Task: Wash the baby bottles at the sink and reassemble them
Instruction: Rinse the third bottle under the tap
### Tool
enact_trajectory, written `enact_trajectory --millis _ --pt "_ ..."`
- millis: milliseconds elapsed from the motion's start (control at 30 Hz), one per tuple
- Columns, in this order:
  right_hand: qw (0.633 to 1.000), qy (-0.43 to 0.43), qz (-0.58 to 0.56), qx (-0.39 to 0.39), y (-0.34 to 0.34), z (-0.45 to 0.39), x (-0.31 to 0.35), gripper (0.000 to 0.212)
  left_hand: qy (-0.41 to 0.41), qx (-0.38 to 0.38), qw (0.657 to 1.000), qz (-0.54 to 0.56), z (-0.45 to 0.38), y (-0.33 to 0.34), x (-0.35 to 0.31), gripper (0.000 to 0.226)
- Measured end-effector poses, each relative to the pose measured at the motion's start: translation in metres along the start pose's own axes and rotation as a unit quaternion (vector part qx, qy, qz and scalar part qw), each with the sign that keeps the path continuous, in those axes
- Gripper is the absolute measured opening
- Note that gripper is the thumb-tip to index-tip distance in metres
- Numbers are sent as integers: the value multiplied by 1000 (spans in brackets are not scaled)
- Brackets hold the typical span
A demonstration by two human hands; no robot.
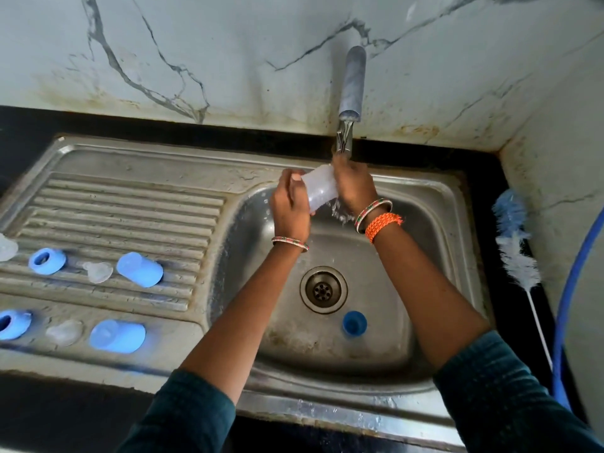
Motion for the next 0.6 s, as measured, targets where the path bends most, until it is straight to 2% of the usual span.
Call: enact_trajectory --millis 33,67,100,133,167,200,233,267,300,333,433,533,600 --pt "999 48 -2 16 0 -1 2 47 97 23 995 -32 0 -3 4 25" --pt "996 78 7 32 -1 0 4 49 155 40 986 -48 2 -5 9 27" --pt "996 81 25 36 -1 0 6 50 162 42 985 -39 5 -4 13 27" --pt "997 55 57 23 -2 -1 6 49 112 29 993 -3 9 -1 14 24" --pt "995 9 99 -7 -1 0 6 47 1 -1 998 67 12 2 10 21" --pt "988 -49 142 -47 -1 3 5 44 -142 -29 978 152 15 7 6 23" --pt "973 -113 183 -86 -1 9 4 44 -275 -35 927 251 15 13 4 30" --pt "955 -172 214 -115 0 15 1 43 -361 -27 872 331 16 16 5 36" --pt "940 -218 228 -132 0 21 -3 43 -403 -21 833 378 14 17 8 40" --pt "932 -244 230 -137 -1 24 -7 44 -423 -19 812 400 13 17 9 40" --pt "939 -236 218 -127 -8 24 -17 48 -458 1 798 391 12 16 8 34" --pt "971 -206 105 -63 -10 23 -18 44 -466 27 793 392 15 21 7 36" --pt "982 -178 50 -33 -9 25 -18 58 -454 32 784 422 13 22 5 36"
Point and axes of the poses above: each hand's wrist, its own z-axis away from the middle knuckle, its own y-axis out of the palm, x = y × z, the point moved 1 cm from there along -z, towards the middle knuckle, and after that the axes turned 11 degrees about y, right-handed, at the moved point
